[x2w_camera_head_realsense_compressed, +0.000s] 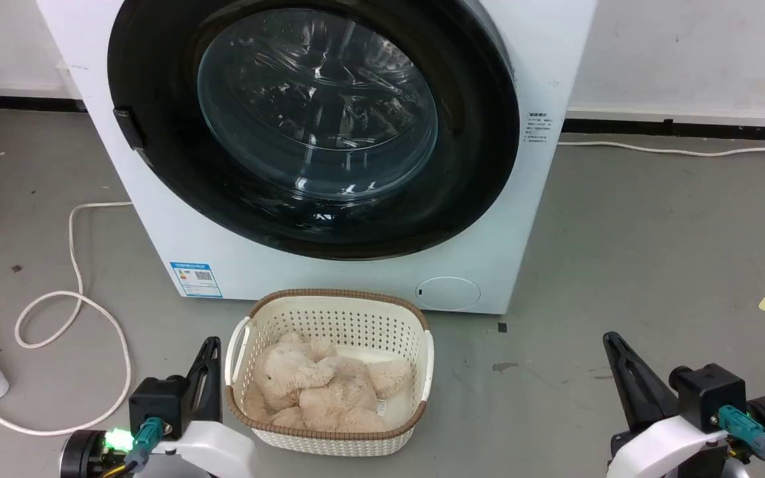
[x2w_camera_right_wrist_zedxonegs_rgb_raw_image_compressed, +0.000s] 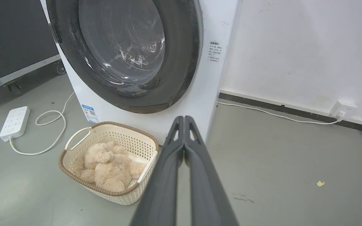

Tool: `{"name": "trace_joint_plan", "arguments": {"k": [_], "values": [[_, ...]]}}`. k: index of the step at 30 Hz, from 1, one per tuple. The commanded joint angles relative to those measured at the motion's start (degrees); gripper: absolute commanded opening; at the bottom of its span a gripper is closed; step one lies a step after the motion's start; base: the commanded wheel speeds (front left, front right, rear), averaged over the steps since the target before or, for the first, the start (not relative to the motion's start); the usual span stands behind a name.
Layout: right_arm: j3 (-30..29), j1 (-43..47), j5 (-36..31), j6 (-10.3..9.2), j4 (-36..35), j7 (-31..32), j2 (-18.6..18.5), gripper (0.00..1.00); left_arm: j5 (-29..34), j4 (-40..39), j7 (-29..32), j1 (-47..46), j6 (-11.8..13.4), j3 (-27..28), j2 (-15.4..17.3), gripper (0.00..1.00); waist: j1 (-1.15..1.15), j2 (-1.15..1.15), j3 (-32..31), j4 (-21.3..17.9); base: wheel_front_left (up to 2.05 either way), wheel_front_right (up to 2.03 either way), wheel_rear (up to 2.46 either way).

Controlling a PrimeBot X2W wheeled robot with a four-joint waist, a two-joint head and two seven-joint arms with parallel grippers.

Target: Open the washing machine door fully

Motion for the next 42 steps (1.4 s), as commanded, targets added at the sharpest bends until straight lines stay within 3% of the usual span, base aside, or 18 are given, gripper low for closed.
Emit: {"name": "trace_joint_plan", "arguments": {"k": [1,31,32,42], "values": [[-0.01,-0.68,-0.42,-0.05,0.12,0.03,0.27,0.0,0.16,-0.2,0.01,-0.84,0.16,0.05,-0.01,0.0,0.0,0.0,0.0,0.0,0.0,0.0,0.0],[-0.01,-0.68,-0.42,-0.05,0.12,0.03,0.27,0.0,0.16,-0.2,0.01,-0.84,0.16,0.05,-0.01,0.0,0.0,0.0,0.0,0.0,0.0,0.0,0.0],[0.01,0.0,0.0,0.0,0.0,0.0,0.01,1.0,0.0,0.0,0.0,-0.01,0.0,0.02,0.0,1.0,0.0,0.0,0.0,0.0,0.0,0.0,0.0],[0.06,0.01,0.63,0.0,0.02,-0.57,0.01,1.0,-0.1,-0.05,-0.57,-0.01,0.13,-0.35,0.0,1.0,0.0,0.0,0.05,0.0,0.0,0.0,0.0]]}}
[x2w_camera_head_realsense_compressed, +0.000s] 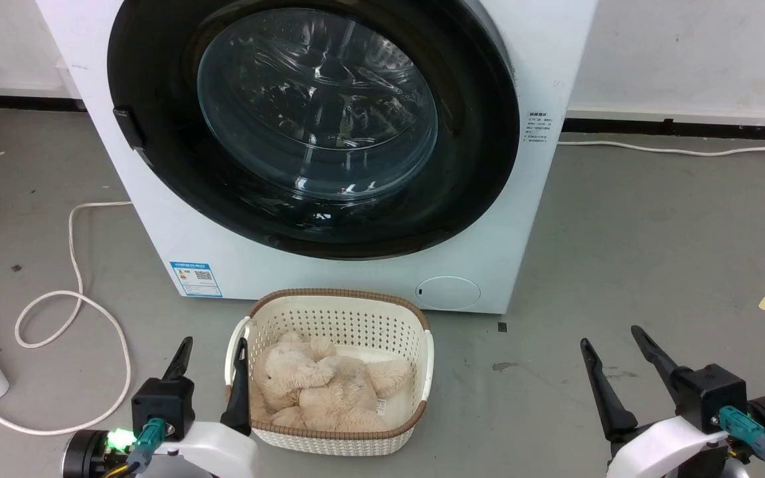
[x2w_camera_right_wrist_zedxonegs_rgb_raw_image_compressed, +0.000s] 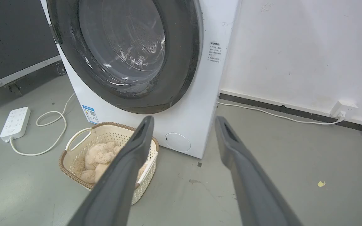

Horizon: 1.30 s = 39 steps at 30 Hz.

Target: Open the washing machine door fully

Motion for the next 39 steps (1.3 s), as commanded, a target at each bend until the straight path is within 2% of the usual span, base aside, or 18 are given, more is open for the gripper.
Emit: {"name": "trace_joint_plan", "arguments": {"k": [1,15,31,32,33,34,39], "values": [[-0.01,-0.06,0.57,0.0,0.01,-0.64,0.01,1.0,-0.12,-0.13,-0.69,-0.06,0.17,-0.22,0.0,1.0,0.0,0.0,0.06,0.0,0.0,0.0,0.0],[0.11,-1.25,1.1,-0.01,-0.83,-2.2,-0.3,1.0,-0.32,-0.61,-2.24,-0.9,0.36,-1.24,0.01,1.0,0.0,0.0,2.04,0.56,0.0,0.0,0.0],[0.44,-8.85,3.77,-0.02,-1.57,-3.05,-3.43,1.0,-1.3,-2.25,-4.16,-3.7,1.15,-2.56,0.0,1.0,0.0,0.0,7.85,2.35,0.0,0.0,0.0],[0.52,-9.64,4.27,-0.02,-1.6,-2.81,-3.81,0.79,-1.42,-2.39,-4.28,-3.89,1.22,-2.61,0.0,1.0,0.0,0.0,8.24,2.46,0.0,0.0,0.0],[0.49,-10.47,4.71,-0.02,-1.61,-2.57,-4.15,0.23,-1.52,-2.53,-4.4,-4.07,1.27,-2.68,0.0,1.0,0.0,0.0,8.62,2.56,0.0,0.0,0.0],[0.41,-11.33,5.18,-0.02,-1.63,-2.38,-4.4,0.0,-1.6,-2.67,-4.52,-4.26,1.32,-2.75,0.0,1.0,0.0,0.0,9.0,2.67,0.0,0.0,0.0],[-0.08,-15.92,8.09,-0.02,-1.31,-1.13,-5.34,0.0,-1.89,-3.36,-5.12,-5.11,1.53,-3.1,0.0,1.0,0.0,0.0,10.91,3.16,0.0,0.0,0.0]]}}
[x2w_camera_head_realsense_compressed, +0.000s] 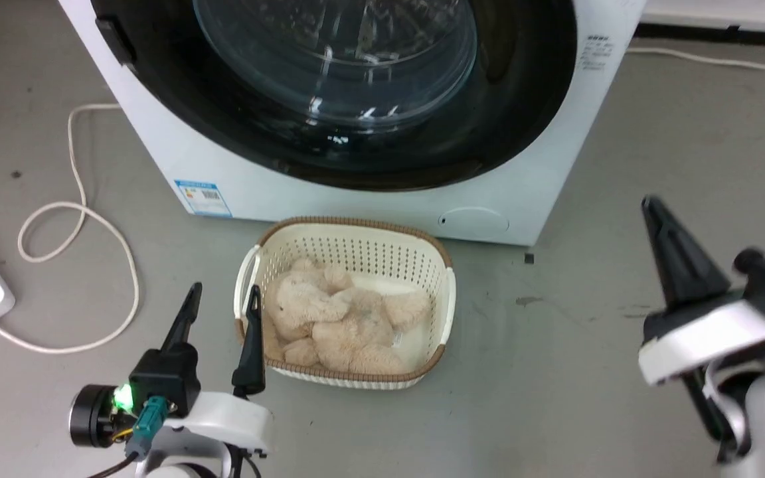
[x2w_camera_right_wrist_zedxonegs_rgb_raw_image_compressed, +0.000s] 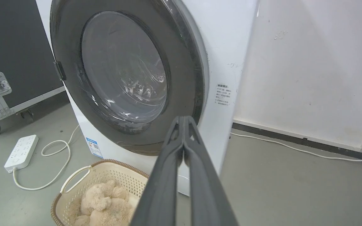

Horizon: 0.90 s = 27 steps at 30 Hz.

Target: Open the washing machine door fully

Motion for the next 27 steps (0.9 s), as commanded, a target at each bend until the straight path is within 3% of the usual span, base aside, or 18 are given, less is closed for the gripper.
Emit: {"name": "trace_joint_plan", "arguments": {"k": [1,18,27], "values": [[-0.26,-2.18,1.1,-0.02,0.04,0.41,-0.62,0.0,-0.33,-0.49,-0.68,-1.24,0.39,-0.28,0.01,1.0,-0.01,0.0,0.75,0.3,0.0,0.0,0.0],[-7.31,-20.78,16.88,-0.03,10.67,9.45,0.99,0.0,-2.5,-1.95,-2.72,-3.68,1.35,-0.88,0.01,1.0,-0.01,0.0,6.6,2.23,0.0,0.0,0.0],[-11.36,-32.03,25.71,-0.03,19.09,18.81,2.13,0.0,-2.79,-2.85,-3.8,-5.25,1.49,-1.2,0.01,1.0,-0.01,0.0,10.06,3.26,0.0,0.0,0.0]]}}
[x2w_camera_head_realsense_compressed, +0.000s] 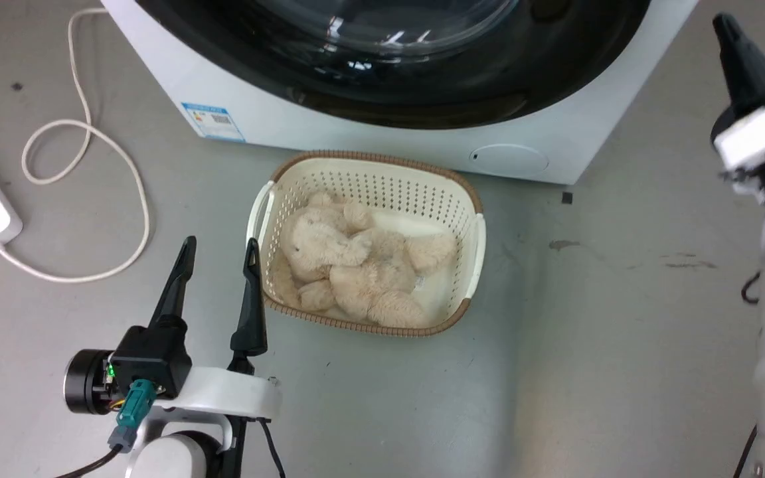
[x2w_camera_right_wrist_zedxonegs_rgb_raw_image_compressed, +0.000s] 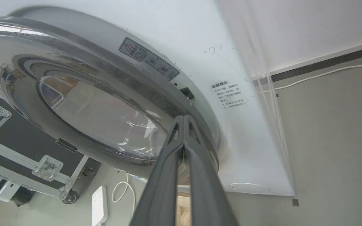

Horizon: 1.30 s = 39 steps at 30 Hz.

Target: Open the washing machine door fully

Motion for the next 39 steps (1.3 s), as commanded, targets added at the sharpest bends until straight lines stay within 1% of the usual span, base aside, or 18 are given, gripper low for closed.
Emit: {"name": "trace_joint_plan", "arguments": {"k": [1,8,17,18,22,25,32,39], "values": [[-1.08,-3.11,1.8,-0.02,1.73,1.31,0.2,0.0,-0.39,-0.42,-0.68,-1.19,0.16,-0.11,0.02,1.0,0.0,0.0,0.75,0.41,0.0,0.0,0.0],[-4.21,-10.53,4.59,-0.02,8.34,5.95,0.29,0.0,-0.85,-0.72,-1.52,-1.92,0.43,-0.27,0.02,1.0,0.0,0.0,2.77,1.42,0.0,0.0,0.0],[-9.01,-20.3,6.6,-0.03,17.54,11.65,-1.0,0.0,-1.37,-1.39,-2.59,-2.92,0.85,-1.17,0.02,1.0,0.0,0.0,5.26,3.16,0.0,0.0,0.0],[-10.76,-23.37,7.26,-0.03,20.08,12.83,-1.32,0.0,-1.55,-1.61,-2.95,-3.14,1.07,-1.57,0.02,1.0,0.0,0.0,6.11,3.64,0.0,0.0,0.0],[-13.02,-27.26,7.79,-0.03,24.23,15.03,-2.28,0.0,-1.82,-1.81,-3.43,-3.52,1.29,-2.08,0.02,1.0,0.0,0.0,7.13,4.34,0.0,0.0,0.0],[-14.07,-29.93,8.14,-0.03,27.19,18.27,-2.96,0.0,-2.12,-1.9,-3.79,-3.85,1.49,-2.5,0.02,1.0,0.0,0.0,7.78,4.95,0.0,0.0,0.0],[-16.79,-34.09,9.52,-0.03,31.8,23.84,-3.16,0.0,-2.64,-2.03,-4.63,-4.4,1.89,-3.01,0.02,1.0,0.0,0.0,8.62,5.58,0.0,0.0,0.0],[-19.09,-33.57,11.65,-0.04,32.92,29.8,-1.81,0.0,-2.94,-2.25,-5.47,-4.89,2.32,-3.42,0.02,1.0,0.0,0.0,8.06,5.64,0.0,0.0,0.0]]}}
